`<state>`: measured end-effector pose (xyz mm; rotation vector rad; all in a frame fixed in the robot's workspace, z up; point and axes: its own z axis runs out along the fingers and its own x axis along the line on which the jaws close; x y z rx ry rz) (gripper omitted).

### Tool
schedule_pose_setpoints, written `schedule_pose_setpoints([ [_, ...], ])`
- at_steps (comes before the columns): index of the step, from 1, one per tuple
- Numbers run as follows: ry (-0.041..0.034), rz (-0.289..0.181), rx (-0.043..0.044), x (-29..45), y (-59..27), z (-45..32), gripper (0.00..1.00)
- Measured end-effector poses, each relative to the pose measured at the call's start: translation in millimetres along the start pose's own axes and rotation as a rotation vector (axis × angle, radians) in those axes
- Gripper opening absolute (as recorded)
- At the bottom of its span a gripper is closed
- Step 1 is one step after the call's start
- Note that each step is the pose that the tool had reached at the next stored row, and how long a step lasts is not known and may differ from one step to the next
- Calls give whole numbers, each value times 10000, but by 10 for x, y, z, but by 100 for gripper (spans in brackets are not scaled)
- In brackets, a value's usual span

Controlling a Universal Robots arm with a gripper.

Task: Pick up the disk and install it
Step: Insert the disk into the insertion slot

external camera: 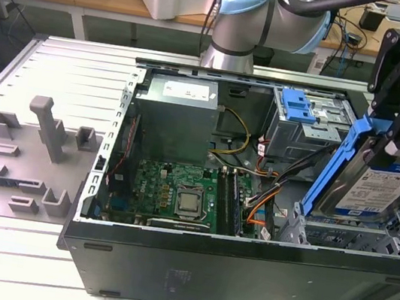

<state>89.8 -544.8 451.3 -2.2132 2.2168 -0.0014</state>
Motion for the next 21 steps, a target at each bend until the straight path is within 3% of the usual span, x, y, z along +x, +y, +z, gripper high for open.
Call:
schedule_pose_setpoints([
  [21, 0, 0, 0, 1, 1, 69, 36],
])
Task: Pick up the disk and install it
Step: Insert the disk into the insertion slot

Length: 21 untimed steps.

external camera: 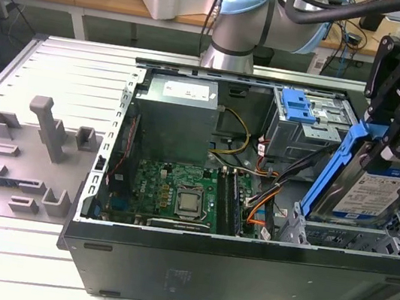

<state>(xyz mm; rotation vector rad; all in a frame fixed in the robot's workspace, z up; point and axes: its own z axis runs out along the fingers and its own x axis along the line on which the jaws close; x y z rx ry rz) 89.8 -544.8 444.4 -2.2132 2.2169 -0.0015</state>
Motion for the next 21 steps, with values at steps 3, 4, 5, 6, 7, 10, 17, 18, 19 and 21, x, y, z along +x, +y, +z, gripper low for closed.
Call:
schedule_pose_setpoints([
  [3, 0, 0, 0, 0, 0, 15, 36],
  [4, 0, 0, 0, 0, 0, 19, 36],
  [5, 1, -1, 0, 1, 0, 21, 36],
  [6, 0, 0, 0, 1, 0, 25, 36],
  [7, 0, 0, 0, 1, 0, 29, 36],
  [10, 0, 0, 0, 2, 0, 44, 36],
  [17, 0, 0, 0, 3, 0, 69, 36],
  [18, 0, 0, 0, 3, 0, 75, 36],
  [19, -1, 0, 0, 4, 0, 80, 36],
  [21, -1, 0, 0, 5, 1, 91, 36],
])
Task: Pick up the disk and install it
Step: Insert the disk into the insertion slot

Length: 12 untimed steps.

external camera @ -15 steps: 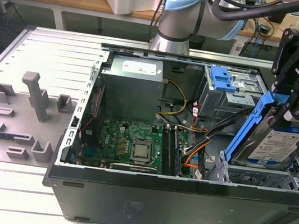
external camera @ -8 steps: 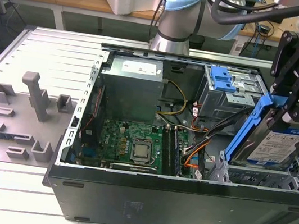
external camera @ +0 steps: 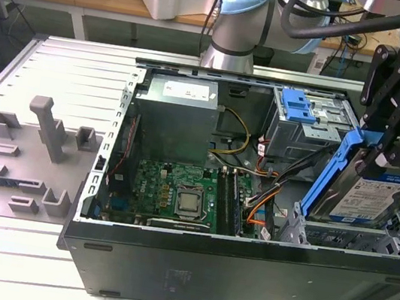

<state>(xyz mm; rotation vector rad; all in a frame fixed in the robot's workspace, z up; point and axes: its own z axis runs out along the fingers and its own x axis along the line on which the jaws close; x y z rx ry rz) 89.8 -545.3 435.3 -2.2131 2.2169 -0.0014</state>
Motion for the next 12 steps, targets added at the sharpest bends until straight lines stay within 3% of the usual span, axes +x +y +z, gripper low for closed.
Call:
schedule_pose_setpoints([
  [12, 1, 0, 0, 6, 0, 54, 36],
])
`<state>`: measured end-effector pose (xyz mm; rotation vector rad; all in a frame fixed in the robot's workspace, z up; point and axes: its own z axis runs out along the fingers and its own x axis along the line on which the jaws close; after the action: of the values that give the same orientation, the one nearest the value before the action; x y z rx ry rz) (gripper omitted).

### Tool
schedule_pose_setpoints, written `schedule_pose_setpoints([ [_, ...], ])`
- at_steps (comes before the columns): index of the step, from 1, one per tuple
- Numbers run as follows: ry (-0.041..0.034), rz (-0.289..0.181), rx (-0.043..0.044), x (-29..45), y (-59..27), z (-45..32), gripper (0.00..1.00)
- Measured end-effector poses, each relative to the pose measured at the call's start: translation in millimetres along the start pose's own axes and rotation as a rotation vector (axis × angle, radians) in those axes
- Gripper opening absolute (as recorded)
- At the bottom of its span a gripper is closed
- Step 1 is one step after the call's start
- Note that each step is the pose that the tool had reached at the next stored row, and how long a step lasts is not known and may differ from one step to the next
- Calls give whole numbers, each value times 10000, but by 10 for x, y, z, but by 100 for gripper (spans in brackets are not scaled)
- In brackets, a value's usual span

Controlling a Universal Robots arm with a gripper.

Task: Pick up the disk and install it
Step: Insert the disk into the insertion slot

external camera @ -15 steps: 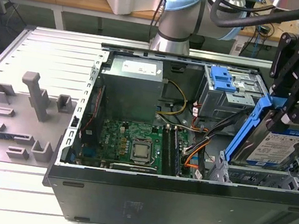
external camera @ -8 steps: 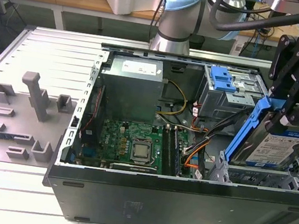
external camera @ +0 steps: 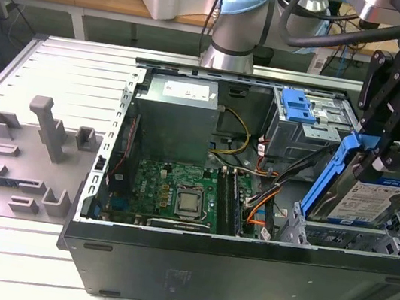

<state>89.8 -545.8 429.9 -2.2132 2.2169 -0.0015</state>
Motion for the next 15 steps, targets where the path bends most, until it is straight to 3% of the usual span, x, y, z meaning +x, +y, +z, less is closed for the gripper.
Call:
schedule_pose_setpoints([
  [15, 1, 0, 0, 22, 0, 72, 36],
])
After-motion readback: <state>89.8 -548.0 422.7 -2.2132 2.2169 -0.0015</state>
